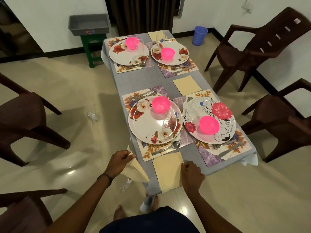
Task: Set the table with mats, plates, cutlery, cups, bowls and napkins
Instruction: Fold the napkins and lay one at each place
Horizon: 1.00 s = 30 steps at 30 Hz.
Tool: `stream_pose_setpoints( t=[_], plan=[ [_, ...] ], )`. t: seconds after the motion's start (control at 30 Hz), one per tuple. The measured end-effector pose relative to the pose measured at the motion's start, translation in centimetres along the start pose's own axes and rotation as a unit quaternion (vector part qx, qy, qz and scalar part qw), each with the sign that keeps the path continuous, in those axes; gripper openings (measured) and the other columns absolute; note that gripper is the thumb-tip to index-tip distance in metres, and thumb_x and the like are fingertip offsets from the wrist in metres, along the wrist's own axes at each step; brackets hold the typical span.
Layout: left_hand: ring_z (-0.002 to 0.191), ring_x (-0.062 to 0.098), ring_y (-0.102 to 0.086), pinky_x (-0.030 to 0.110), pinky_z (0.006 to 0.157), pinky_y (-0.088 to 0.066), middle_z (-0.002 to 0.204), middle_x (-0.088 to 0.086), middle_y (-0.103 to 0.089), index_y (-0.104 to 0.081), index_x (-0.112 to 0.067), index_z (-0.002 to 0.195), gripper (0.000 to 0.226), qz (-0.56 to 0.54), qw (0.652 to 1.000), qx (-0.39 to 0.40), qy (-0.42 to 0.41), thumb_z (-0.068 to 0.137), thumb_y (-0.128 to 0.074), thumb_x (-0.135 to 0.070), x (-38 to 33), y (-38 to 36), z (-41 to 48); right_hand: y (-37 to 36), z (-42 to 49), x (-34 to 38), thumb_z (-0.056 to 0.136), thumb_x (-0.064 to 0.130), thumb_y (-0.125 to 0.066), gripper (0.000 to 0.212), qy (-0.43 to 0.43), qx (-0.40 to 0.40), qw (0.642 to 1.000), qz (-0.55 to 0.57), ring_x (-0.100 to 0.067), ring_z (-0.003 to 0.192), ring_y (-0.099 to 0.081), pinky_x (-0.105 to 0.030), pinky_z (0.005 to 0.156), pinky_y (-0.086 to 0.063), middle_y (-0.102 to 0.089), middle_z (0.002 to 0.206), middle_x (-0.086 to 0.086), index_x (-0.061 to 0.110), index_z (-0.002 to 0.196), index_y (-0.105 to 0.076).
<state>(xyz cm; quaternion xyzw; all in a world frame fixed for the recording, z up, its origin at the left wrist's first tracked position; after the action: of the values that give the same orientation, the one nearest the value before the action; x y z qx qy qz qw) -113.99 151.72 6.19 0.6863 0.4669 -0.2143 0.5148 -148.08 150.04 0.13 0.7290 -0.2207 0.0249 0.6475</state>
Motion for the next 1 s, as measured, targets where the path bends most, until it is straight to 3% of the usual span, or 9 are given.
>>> stream_pose_setpoints(
  t=[0.2,0.37,0.6,0.7,0.77,0.9,1.0],
  plan=[
    [0.054,0.004,-0.041,0.019,0.057,-0.034,0.056,-0.008,-0.045,-0.051,-0.016,0.059,0.038,-0.004,1.000,0.002,0.000,0.091,-0.066,-0.030,0.0,-0.2,-0.1,0.5,1.4,-1.0,0.102,0.038,-0.042,0.029,-0.024,0.004,1.000,0.020,-0.017,0.064,-0.058,-0.039,0.075,-0.044,-0.055,0.065,0.009,0.022,0.079,-0.050],
    [0.053,0.003,-0.043,0.013,0.053,-0.034,0.057,-0.007,-0.046,-0.050,-0.018,0.059,0.038,0.000,1.000,0.002,0.004,0.091,-0.066,-0.029,0.6,-0.4,-0.6,1.5,2.3,-0.4,0.103,0.036,-0.041,0.036,-0.023,-0.014,0.999,0.040,-0.018,0.058,-0.054,-0.036,0.074,-0.037,-0.053,0.059,0.006,0.018,0.074,-0.051],
    [0.055,0.007,-0.040,0.021,0.055,-0.033,0.059,0.001,-0.044,-0.050,-0.004,0.064,0.043,-0.004,1.000,0.002,0.008,0.091,-0.066,-0.033,1.5,-0.3,-0.5,0.8,3.0,-2.5,0.102,0.038,-0.049,0.025,0.039,0.020,0.995,0.089,-0.019,0.070,-0.063,-0.047,0.083,-0.051,-0.069,0.079,0.004,0.020,0.094,-0.065],
    [0.056,0.009,-0.041,0.023,0.056,-0.034,0.059,0.002,-0.043,-0.049,-0.002,0.065,0.045,-0.003,1.000,0.002,0.007,0.090,-0.066,-0.035,1.8,-0.4,-0.6,0.8,3.0,-2.5,0.096,0.054,-0.035,0.044,0.049,0.016,0.994,0.096,-0.017,0.068,-0.063,-0.045,0.079,-0.053,-0.068,0.077,0.007,0.023,0.094,-0.065],
    [0.056,0.008,-0.039,0.021,0.055,-0.033,0.059,0.002,-0.040,-0.046,-0.005,0.063,0.045,0.000,1.000,0.002,0.007,0.090,-0.066,-0.035,1.8,-0.5,-0.7,0.6,3.1,-2.0,0.094,0.053,-0.029,0.051,0.055,0.010,0.994,0.090,-0.019,0.072,-0.065,-0.042,0.081,-0.049,-0.071,0.081,0.003,0.019,0.098,-0.067],
    [0.054,0.006,-0.034,0.016,0.053,-0.030,0.057,-0.002,-0.037,-0.041,-0.015,0.059,0.043,0.006,1.000,-0.003,0.006,0.091,-0.067,-0.029,1.0,-0.5,-1.1,0.4,3.1,-1.4,0.100,0.040,-0.027,0.046,-0.001,0.021,0.998,0.053,-0.023,0.080,-0.065,-0.034,0.077,-0.034,-0.071,0.087,-0.003,0.016,0.100,-0.066],
    [0.050,0.004,-0.036,0.011,0.051,-0.029,0.054,-0.008,-0.037,-0.040,-0.020,0.056,0.044,0.008,1.000,-0.008,0.012,0.091,-0.066,-0.025,0.5,-0.5,-1.4,0.4,2.7,-2.0,0.105,0.031,-0.037,0.036,-0.063,0.005,0.996,0.069,-0.029,0.081,-0.064,-0.038,0.081,-0.035,-0.070,0.086,-0.010,0.011,0.097,-0.065]
  ],
)
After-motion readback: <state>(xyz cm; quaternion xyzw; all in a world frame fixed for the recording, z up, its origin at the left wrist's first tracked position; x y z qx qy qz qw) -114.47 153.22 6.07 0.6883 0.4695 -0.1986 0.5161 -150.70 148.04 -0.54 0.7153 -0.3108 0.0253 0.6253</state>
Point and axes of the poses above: each hand's wrist, its own z-axis towards the middle knuckle, its own y-axis out of the back of the hand, x = y × z, the point moved 7 cm from there along z, towards the middle knuckle
